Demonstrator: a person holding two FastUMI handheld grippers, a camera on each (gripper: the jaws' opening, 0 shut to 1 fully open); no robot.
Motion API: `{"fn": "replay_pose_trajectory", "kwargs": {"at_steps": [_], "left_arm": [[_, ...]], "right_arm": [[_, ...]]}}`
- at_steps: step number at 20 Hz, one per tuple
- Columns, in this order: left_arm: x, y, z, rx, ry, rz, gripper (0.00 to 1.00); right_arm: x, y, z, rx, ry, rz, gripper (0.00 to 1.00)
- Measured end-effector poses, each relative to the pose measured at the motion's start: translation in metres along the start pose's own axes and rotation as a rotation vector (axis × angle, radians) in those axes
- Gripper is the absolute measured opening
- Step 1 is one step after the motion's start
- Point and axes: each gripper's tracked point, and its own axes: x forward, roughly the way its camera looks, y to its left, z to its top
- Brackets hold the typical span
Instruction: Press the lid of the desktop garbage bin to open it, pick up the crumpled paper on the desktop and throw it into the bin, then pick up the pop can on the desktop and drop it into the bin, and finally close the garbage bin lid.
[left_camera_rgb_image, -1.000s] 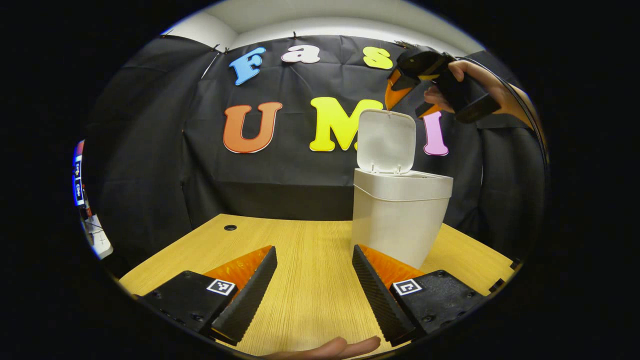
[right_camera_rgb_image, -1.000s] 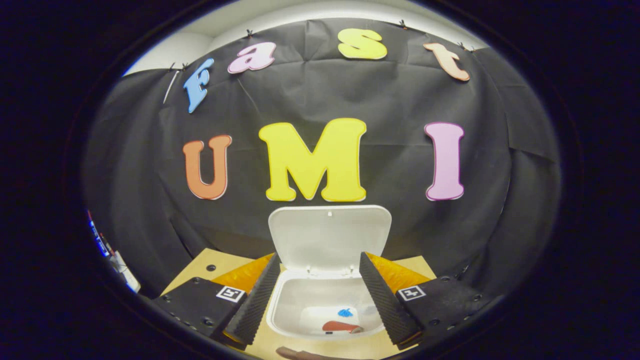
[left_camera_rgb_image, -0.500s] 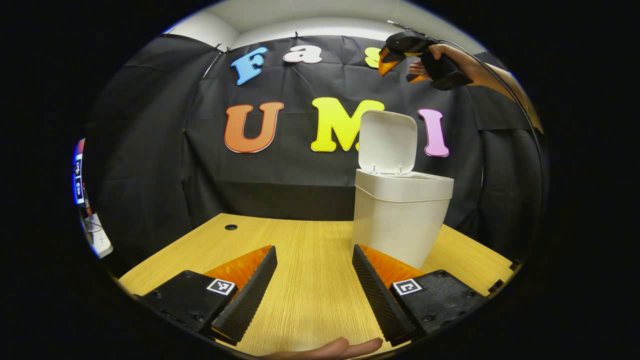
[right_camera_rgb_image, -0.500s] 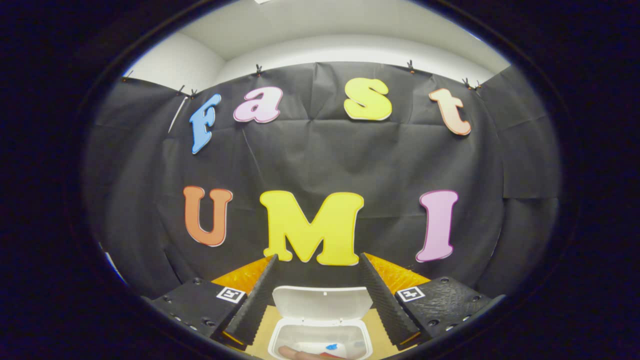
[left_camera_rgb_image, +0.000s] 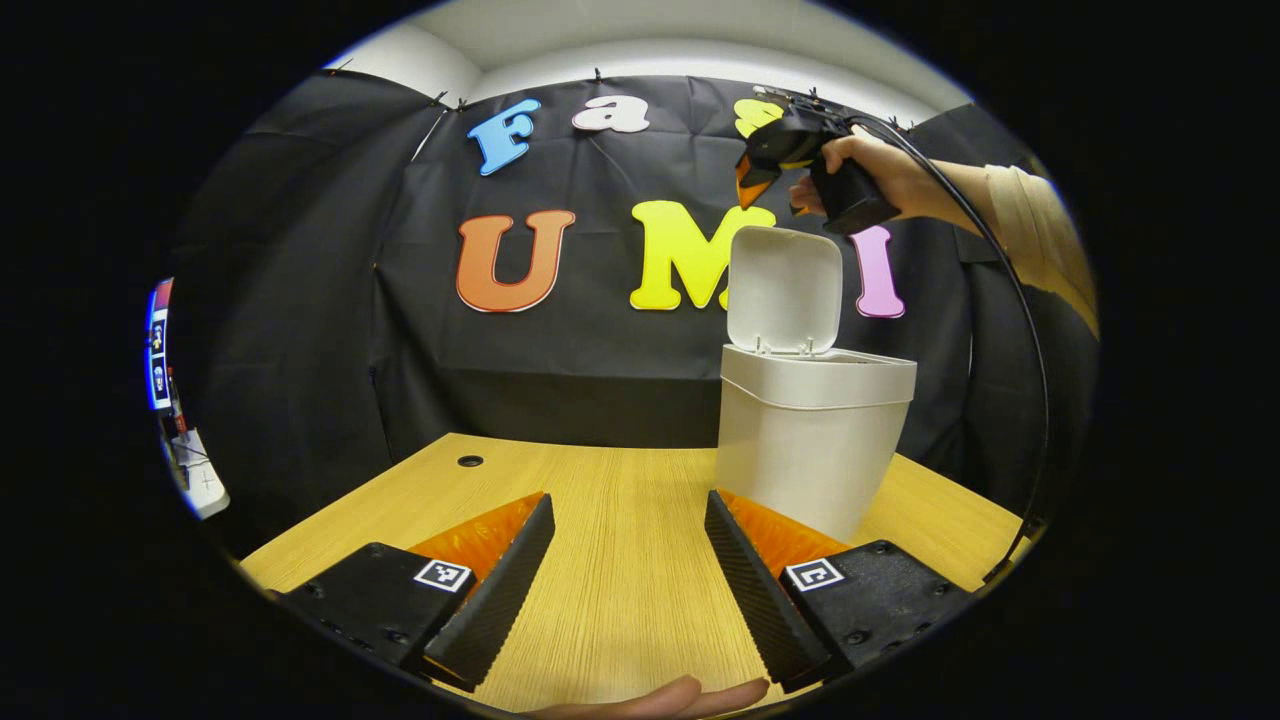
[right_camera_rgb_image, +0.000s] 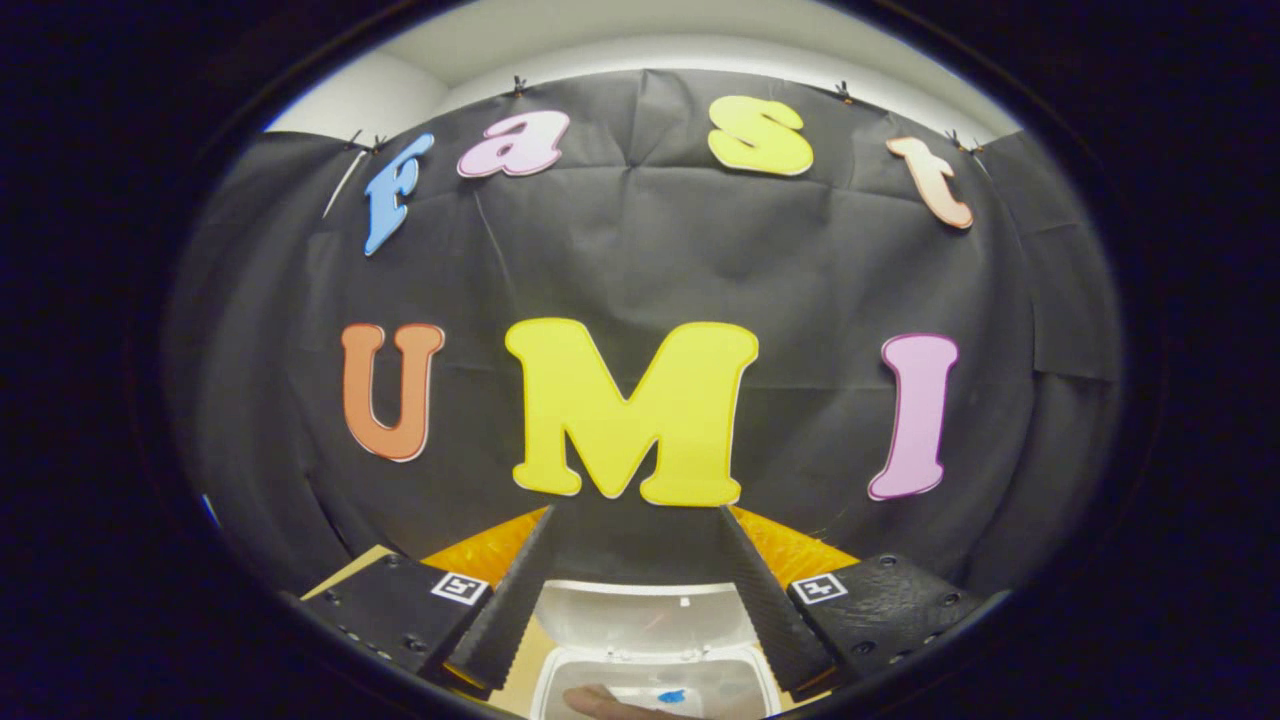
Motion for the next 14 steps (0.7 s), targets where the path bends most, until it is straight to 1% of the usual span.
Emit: {"fn": "replay_pose_trajectory", "kwargs": {"at_steps": [1,3,4,5,6,7,8,9,12,14], "left_arm": [[0.002,0.002,-0.002,-0.003,0.003,0.003,0.98],[0.006,0.003,-0.006,0.0,0.014,0.008,0.98],[0.006,0.005,-0.008,-0.001,0.018,0.012,0.98],[0.007,0.006,-0.009,0.001,0.02,0.017,0.98],[0.007,0.004,-0.009,0.006,0.019,0.016,0.98],[0.007,0.002,-0.008,0.01,0.016,0.016,0.98],[0.006,0.002,-0.008,0.013,0.011,0.016,0.98],[0.006,0.002,-0.006,0.015,0.005,0.014,0.98],[0.002,-0.003,0.0,0.018,-0.02,0.01,0.98],[-0.001,-0.001,0.003,0.022,-0.031,0.022,0.98]], "right_arm": [[0.006,-0.002,-0.006,0.002,0.013,-0.007,0.94],[0.008,0.0,-0.029,0.002,0.069,0.017,0.94],[0.01,-0.001,-0.025,0.036,0.04,0.027,0.94],[0.009,-0.002,-0.024,0.061,0.044,0.035,0.95],[0.002,-0.005,-0.03,0.056,0.055,0.036,0.94],[-0.003,-0.008,-0.032,0.055,0.052,0.039,0.97],[-0.006,-0.008,-0.038,0.056,0.065,0.042,0.96],[-0.011,-0.009,-0.044,0.053,0.08,0.043,0.98],[-0.025,-0.015,-0.076,0.03,0.163,0.044,0.96],[-0.035,-0.02,-0.095,0.022,0.206,0.052,0.95]]}}
